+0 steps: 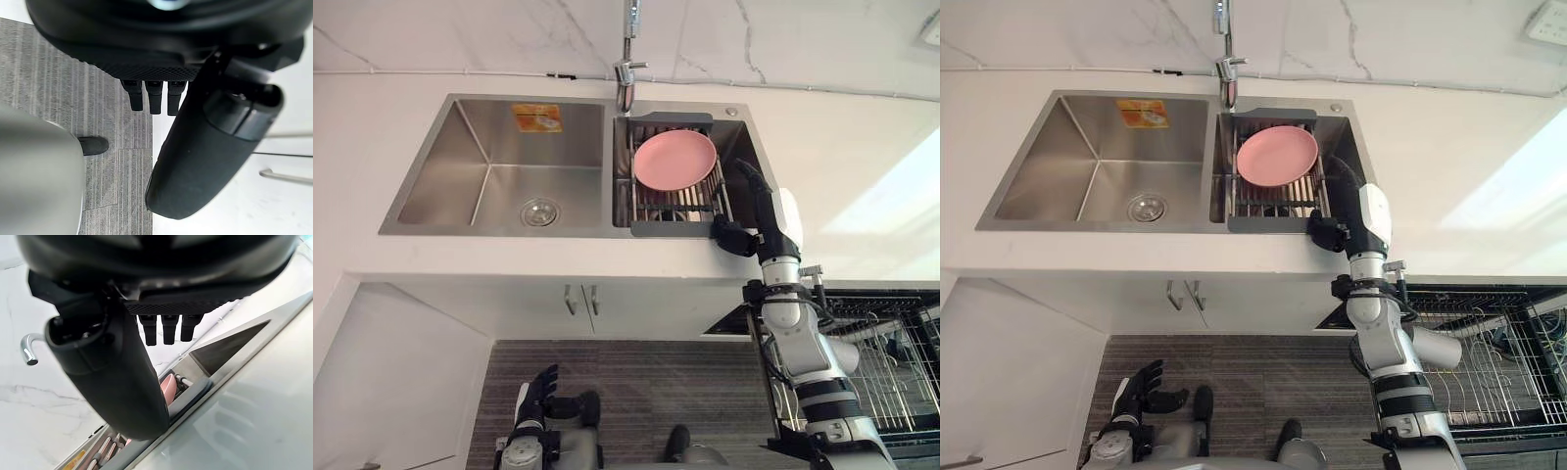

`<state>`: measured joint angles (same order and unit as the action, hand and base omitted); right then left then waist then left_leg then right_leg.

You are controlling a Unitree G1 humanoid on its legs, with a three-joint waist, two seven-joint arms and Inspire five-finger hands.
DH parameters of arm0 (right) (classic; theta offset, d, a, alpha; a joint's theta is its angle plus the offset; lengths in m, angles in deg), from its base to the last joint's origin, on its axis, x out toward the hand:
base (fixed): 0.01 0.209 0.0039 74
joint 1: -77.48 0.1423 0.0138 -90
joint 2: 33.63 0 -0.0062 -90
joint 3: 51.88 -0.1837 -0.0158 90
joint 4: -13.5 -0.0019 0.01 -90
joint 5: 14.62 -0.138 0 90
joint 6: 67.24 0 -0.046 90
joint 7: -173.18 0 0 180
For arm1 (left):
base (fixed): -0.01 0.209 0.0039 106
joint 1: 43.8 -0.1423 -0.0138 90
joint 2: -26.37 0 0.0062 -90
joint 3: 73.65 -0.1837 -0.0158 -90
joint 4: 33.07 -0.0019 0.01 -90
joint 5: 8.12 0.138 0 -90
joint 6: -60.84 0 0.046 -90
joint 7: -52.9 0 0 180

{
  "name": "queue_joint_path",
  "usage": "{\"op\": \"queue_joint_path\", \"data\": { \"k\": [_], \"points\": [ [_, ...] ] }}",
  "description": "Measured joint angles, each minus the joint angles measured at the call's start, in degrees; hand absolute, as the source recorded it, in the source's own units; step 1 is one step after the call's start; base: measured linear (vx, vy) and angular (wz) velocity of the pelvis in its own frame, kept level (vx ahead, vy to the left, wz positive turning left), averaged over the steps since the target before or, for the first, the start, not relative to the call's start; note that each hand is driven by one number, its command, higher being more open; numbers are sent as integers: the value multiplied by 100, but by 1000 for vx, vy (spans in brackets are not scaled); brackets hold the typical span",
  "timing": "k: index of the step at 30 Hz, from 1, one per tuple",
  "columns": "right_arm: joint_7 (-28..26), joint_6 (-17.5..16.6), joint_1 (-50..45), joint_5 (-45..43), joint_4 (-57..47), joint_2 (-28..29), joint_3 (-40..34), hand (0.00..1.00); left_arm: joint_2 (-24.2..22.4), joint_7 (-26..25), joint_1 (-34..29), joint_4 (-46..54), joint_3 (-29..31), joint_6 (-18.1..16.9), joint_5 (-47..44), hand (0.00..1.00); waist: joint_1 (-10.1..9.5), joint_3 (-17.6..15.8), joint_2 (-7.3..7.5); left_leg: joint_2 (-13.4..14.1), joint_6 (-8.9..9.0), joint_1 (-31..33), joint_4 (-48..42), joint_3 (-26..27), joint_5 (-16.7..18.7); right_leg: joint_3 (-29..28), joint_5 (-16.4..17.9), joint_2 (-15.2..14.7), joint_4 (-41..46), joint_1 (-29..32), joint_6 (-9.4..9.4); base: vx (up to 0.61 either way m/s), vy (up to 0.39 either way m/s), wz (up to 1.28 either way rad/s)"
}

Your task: Walk over to the sink, pick up the cup, carry it to the dishwasher, place the cup inside the dishwasher, then close the dishwasher door

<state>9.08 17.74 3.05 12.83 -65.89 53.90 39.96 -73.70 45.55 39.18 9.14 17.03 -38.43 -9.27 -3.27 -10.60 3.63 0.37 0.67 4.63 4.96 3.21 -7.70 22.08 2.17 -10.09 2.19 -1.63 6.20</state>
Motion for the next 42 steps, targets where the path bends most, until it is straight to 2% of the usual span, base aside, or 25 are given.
{"op": "queue_joint_path", "data": {
  "k": [9,16,20,23,28,32,33,42],
  "points": [
    [97,42,635,248,386,-23,189,90,1,-1,-1,23,-2,1,-1,90,-6,-3,4,-47,-28,70,-2,-121,-59,49,-56,2,-44,-4,18,27,8,6],
    [107,238,1488,619,1312,-351,443,90,1,-10,3,83,-9,-11,-8,90,-67,-45,10,-62,-23,110,-2,-157,-56,90,-56,27,-103,-4,17,22,-3,1],
    [102,372,1946,665,1736,-489,638,90,-1,-29,17,135,-6,-100,-125,90,-98,-223,23,-64,-24,150,-2,-203,-58,134,-53,30,-100,15,13,-10,3,5],
    [45,406,2176,767,2029,-520,657,90,2,-80,93,145,-6,-110,-151,90,-202,-312,44,-67,-25,239,-3,-224,-63,150,-54,29,-92,99,11,0,0,0],
    [-153,448,2667,872,2355,-784,1096,90,73,-146,160,195,-6,-119,-232,90,-210,-454,151,-69,-26,276,-13,-247,-63,168,-55,27,-93,110,9,15,0,2],
    [-243,435,2990,881,2613,-924,1317,90,87,-158,207,201,0,-126,-257,90,-214,-583,152,-35,-23,364,-85,-275,-59,180,-29,39,9,194,-35,-46,3,2],
    [-243,434,3082,885,2688,-936,1344,30,98,-158,242,194,-1,-125,-273,90,-216,-617,151,-11,-15,397,-100,-281,-56,180,-3,47,48,235,-80,-91,-8,1],
    [-229,453,3626,1047,2970,-1086,1514,30,163,-228,476,90,-11,-146,-346,90,-237,-825,142,169,28,696,-103,-392,-214,229,-41,220,76,496,-170,-67,-24,3]
  ]
}}
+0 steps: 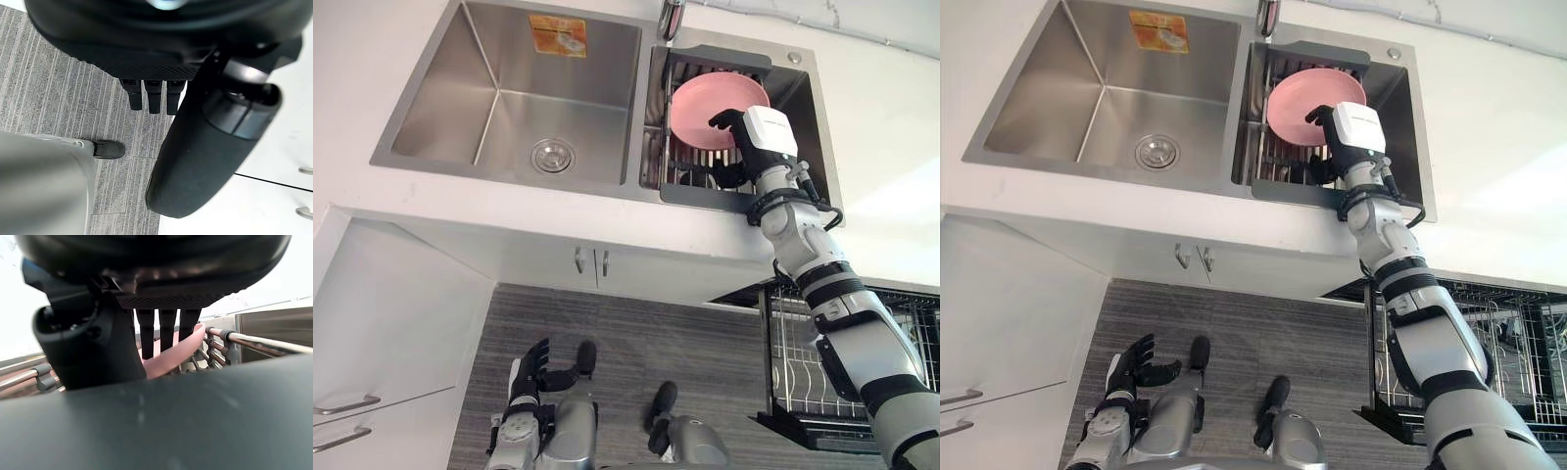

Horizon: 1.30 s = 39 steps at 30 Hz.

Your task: Walk over to the sink, pick up the cup, carry it to the dishwasher, place the cup inside the dishwasher, then close the dishwasher door

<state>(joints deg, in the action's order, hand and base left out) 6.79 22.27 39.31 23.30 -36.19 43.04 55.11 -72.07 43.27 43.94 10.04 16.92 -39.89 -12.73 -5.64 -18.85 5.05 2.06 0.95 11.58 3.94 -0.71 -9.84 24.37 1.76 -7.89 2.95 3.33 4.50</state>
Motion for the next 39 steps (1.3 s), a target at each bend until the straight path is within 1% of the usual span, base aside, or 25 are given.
{"op": "queue_joint_path", "data": {
  "k": [2,4,7,10,15,20,23,25,29,33,36,37,39],
  "points": [
    [31,-105,22,-1,-20,-21,24,30,-1,0,7,6,-2,-5,-7,90,-5,-8,-13,25,15,38,5,-35,-28,34,-21,33,-21,16,-10,-25,-32,6],
    [30,-219,23,-8,-150,-21,78,30,-4,-5,32,6,-6,-10,-68,90,-63,-24,-39,71,33,67,7,-45,-49,49,-52,69,-50,32,-36,-18,-35,2],
    [30,-264,22,-16,-280,-21,80,30,-13,-6,46,5,-11,-10,-109,90,-79,-45,-72,105,51,89,13,-60,-68,63,-80,103,-81,39,-57,-6,-22,0],
    [47,-255,-43,-55,-551,-24,61,30,-38,-7,47,3,-5,-8,-108,90,-53,-75,-122,127,65,80,43,-56,-81,52,-125,126,-86,48,-42,0,0,0],
    [161,-284,-423,-67,-1165,-24,-165,30,-55,-6,47,4,7,0,-102,90,-48,-78,-126,131,99,29,93,-29,-150,18,-140,137,-90,41,-67,43,-15,-4],
    [352,-268,-531,-65,-1519,-43,-673,30,-84,-3,20,6,8,14,-95,90,-38,-78,-127,107,105,-138,96,68,-109,-94,-134,123,-124,-91,-60,43,-5,-6],
    [495,-262,-638,-65,-1836,-67,-810,30,-84,-1,-6,5,6,17,-94,90,-19,-77,-127,110,99,-254,100,165,-66,-198,-129,111,-127,-154,-56,4,1,-15],
    [569,-269,-868,-65,-2246,-120,-821,30,-82,5,-35,-3,4,17,-94,90,32,-77,-127,110,93,-312,102,214,-40,-247,-124,104,-125,-182,-49,3,-1,-14],
    [595,-286,-1280,-63,-2678,-121,-898,30,-78,12,-47,-27,0,27,-90,90,77,-74,-126,113,95,-412,105,291,2,-324,-116,99,-127,-239,-38,10,-4,-9],
    [600,-306,-1837,-62,-3272,-92,-1149,30,-69,22,-57,-43,-12,34,-86,90,133,-58,-117,112,98,-462,105,358,20,-384,-115,95,-148,-257,-34,26,-5,-8],
    [605,-434,-2554,-76,-3906,128,-1471,30,-43,39,-74,-112,-20,45,-84,90,197,-25,-110,114,99,-620,105,535,99,-551,-118,87,-188,-338,-29,41,-4,-26],
    [607,-477,-2898,-81,-4141,226,-1625,30,-20,57,-108,-133,-59,46,-82,90,238,45,-105,117,102,-642,105,614,135,-627,-118,85,-196,-321,-27,45,-1,-33],
    [609,-509,-3281,-95,-4311,380,-1806,30,14,91,-139,-196,-103,50,-75,90,326,128,-89,124,111,-691,105,725,186,-740,-119,84,-202,-304,-23,54,2,-36]
  ]
}}
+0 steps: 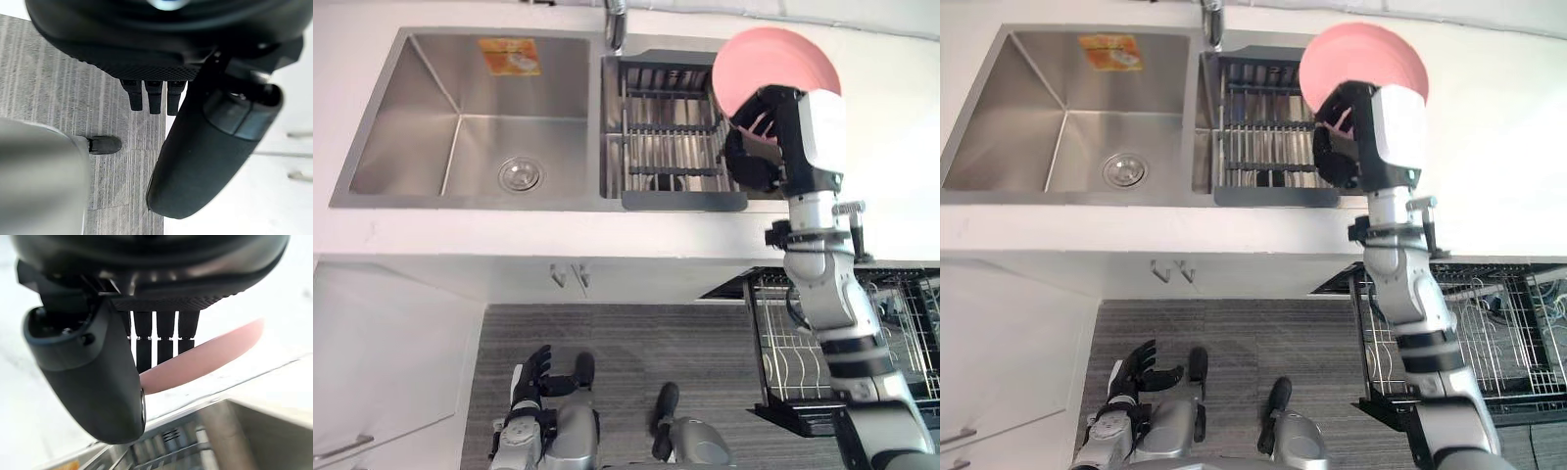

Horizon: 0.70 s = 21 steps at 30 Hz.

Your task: Walk over to the sink, pick up the cup, carry it to the dishwasher, place the cup inside the dishwasher, then close the dishwasher door

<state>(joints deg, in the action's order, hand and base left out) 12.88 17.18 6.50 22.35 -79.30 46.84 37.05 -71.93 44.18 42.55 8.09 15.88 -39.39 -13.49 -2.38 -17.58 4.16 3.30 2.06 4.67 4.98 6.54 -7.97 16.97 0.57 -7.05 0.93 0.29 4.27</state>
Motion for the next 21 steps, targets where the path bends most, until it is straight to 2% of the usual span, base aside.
{"op": "queue_joint_path", "data": {
  "k": [3,4,6,10,17,21],
  "points": [
    [4,9,-657,-237,-84,251,-316,30,27,38,-58,-165,-50,10,105,90,168,212,-1,-14,13,-57,-2,260,81,-281,-14,-2,1,96,23,57,11,-51],
    [4,56,-958,-365,-83,260,-460,30,42,60,-111,-177,-119,12,106,90,281,253,-18,-18,17,-104,-2,352,117,-384,-21,-8,0,109,34,56,13,-35],
    [4,114,-1288,-429,-71,270,-656,30,38,65,-142,-194,-127,12,109,90,337,282,-43,-18,33,-148,-4,383,153,-518,-37,-6,2,152,54,43,6,-41],
    [8,207,-1823,-695,98,278,-1152,30,7,133,-193,-281,-285,13,105,90,428,430,-187,-38,27,-175,-8,407,202,-644,-56,-25,2,190,83,20,10,-17],
    [254,258,-1863,-1233,882,313,-1884,30,-113,151,-302,-283,-341,6,104,90,475,581,-418,-48,40,-79,-152,460,320,-726,-66,-55,30,305,102,-38,9,-5],
    [357,398,-1609,-1410,1531,301,-2216,30,-162,153,-311,-279,-341,2,102,90,510,524,-555,-65,-21,144,-323,507,359,-783,-110,-99,99,516,115,-22,21,-7]
  ]
}}
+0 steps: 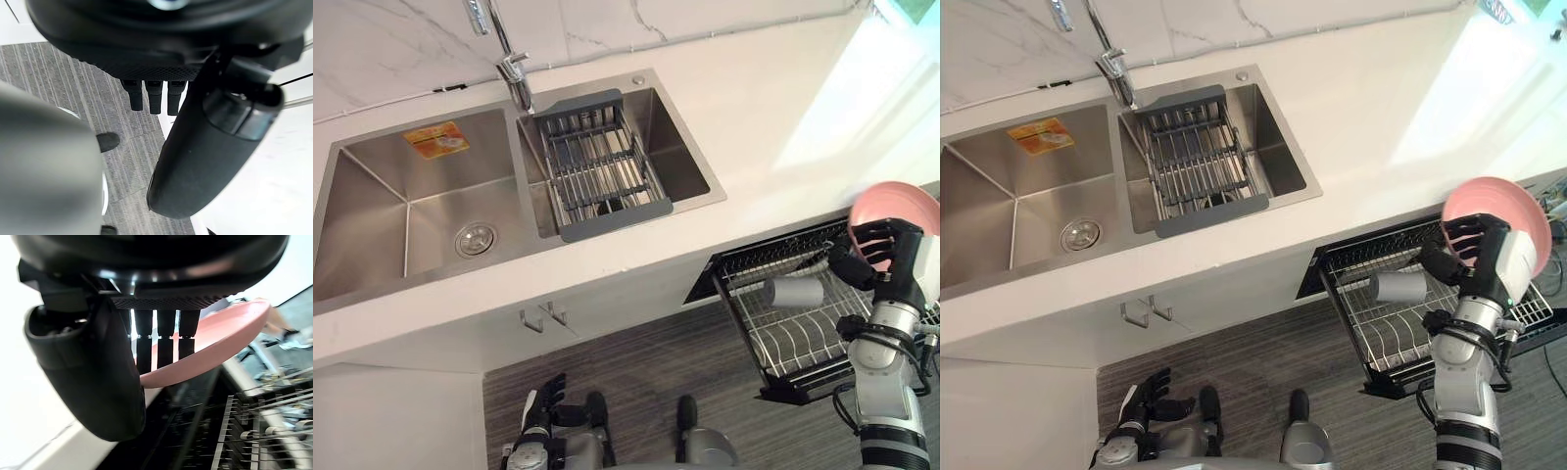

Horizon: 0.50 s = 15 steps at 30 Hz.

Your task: Walk over to the sink, pick up the cup, carry it to the dishwasher, place the cup inside the dishwasher, then close the dishwasher door

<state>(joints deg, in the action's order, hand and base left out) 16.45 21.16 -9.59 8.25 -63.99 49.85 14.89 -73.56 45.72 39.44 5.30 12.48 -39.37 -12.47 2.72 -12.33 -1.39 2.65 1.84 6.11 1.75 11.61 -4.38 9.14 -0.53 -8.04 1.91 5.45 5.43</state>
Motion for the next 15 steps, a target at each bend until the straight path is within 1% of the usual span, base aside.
{"op": "queue_joint_path", "data": {
  "k": [2,3,5,6,7,8,9,13,14,15],
  "points": [
    [1,152,205,-156,517,-6,-57,30,-45,-1,8,19,0,-12,-7,90,1,-82,-107,3,-43,175,-227,11,76,-29,-27,-25,25,90,10,-11,19,-4],
    [1,163,248,-199,598,-6,-57,30,-61,-2,21,23,0,-20,-7,90,1,-127,-145,3,-48,206,-280,12,100,-36,-37,-30,26,101,16,-9,16,-6],
    [13,187,513,-357,890,-15,-57,30,-128,-6,47,81,4,-32,-16,90,9,-295,-303,5,-70,411,-540,25,215,-100,-76,-49,52,238,33,-24,27,-11],
    [20,198,593,-376,970,-31,-57,30,-139,-7,48,134,3,-33,-16,90,14,-359,-341,6,-71,448,-598,24,240,-119,-86,-53,59,260,35,-28,29,-13],
    [35,210,724,-444,1111,-96,-57,30,-167,-8,67,193,3,-65,-16,90,23,-499,-399,7,-84,519,-709,18,292,-141,-101,-62,68,285,42,-53,46,-8],
    [70,250,912,-595,1287,-186,-69,30,-199,-16,100,251,2,-118,-19,90,37,-646,-490,11,-102,677,-886,14,363,-160,-116,-78,102,392,55,-57,43,-9],
    [123,263,1119,-628,1440,-259,-76,30,-204,-24,141,316,3,-146,-20,90,70,-808,-522,26,-125,745,-948,28,391,-188,-143,-88,109,447,64,-52,42,-8],
    [171,262,1818,-838,1884,-536,-41,30,-205,-83,177,537,-1,-210,-28,90,123,-1149,-532,23,-182,913,-1040,216,454,-384,-227,-115,107,678,99,-35,37,-23],
    [179,257,1941,-855,2001,-619,-10,90,-205,-108,198,562,-4,-220,-26,90,123,-1185,-532,24,-191,950,-1057,253,460,-423,-247,-118,106,734,104,-13,34,-27],
    [182,253,2182,-972,2275,-805,91,90,-206,-142,238,570,-6,-218,-28,90,114,-1216,-536,25,-206,1042,-1089,322,472,-501,-283,-119,104,827,113,6,28,-29]
  ]
}}
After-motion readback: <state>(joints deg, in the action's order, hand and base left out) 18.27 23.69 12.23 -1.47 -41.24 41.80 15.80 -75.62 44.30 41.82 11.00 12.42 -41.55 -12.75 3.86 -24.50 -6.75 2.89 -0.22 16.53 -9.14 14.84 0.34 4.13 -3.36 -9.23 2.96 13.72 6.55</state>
